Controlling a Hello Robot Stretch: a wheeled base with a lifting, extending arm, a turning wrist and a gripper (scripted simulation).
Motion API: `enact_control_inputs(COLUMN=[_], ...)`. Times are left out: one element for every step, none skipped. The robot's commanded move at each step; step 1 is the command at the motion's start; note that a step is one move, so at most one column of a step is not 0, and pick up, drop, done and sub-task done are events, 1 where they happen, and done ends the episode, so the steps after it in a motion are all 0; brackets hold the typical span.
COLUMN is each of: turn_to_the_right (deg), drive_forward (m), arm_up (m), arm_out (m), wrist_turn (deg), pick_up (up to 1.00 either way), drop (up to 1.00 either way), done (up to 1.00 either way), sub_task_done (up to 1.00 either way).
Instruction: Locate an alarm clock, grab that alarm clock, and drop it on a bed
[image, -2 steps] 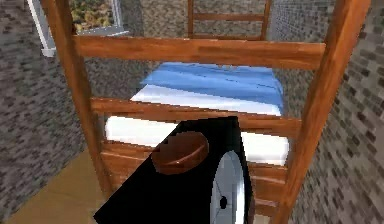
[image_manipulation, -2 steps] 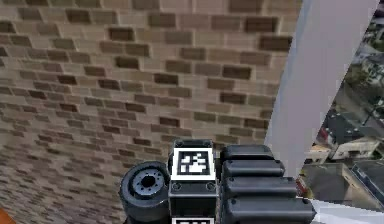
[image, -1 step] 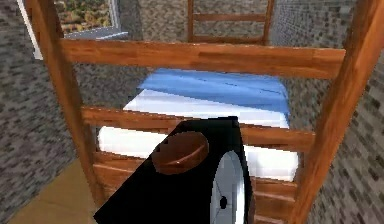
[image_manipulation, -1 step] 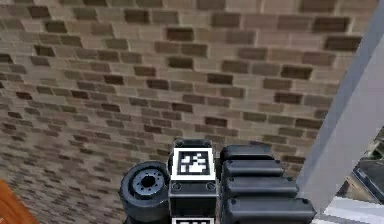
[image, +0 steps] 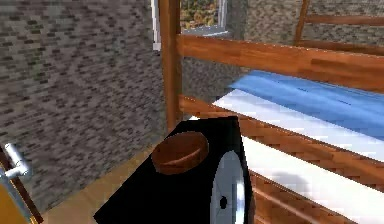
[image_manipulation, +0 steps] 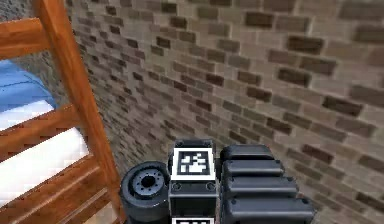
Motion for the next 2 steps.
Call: enact_control_inputs(turn_to_the_right=[0.0,-36.0], drive_forward=[0.45,0.0], arm_up=[0.0,0.0], arm_out=[0.0,0.0], wrist_turn=[0.0,0.0], pick_up=[0.0,0.0], drop=[0.0,0.0], done=[0.0,0.0], sub_task_done=[0.0,0.0])
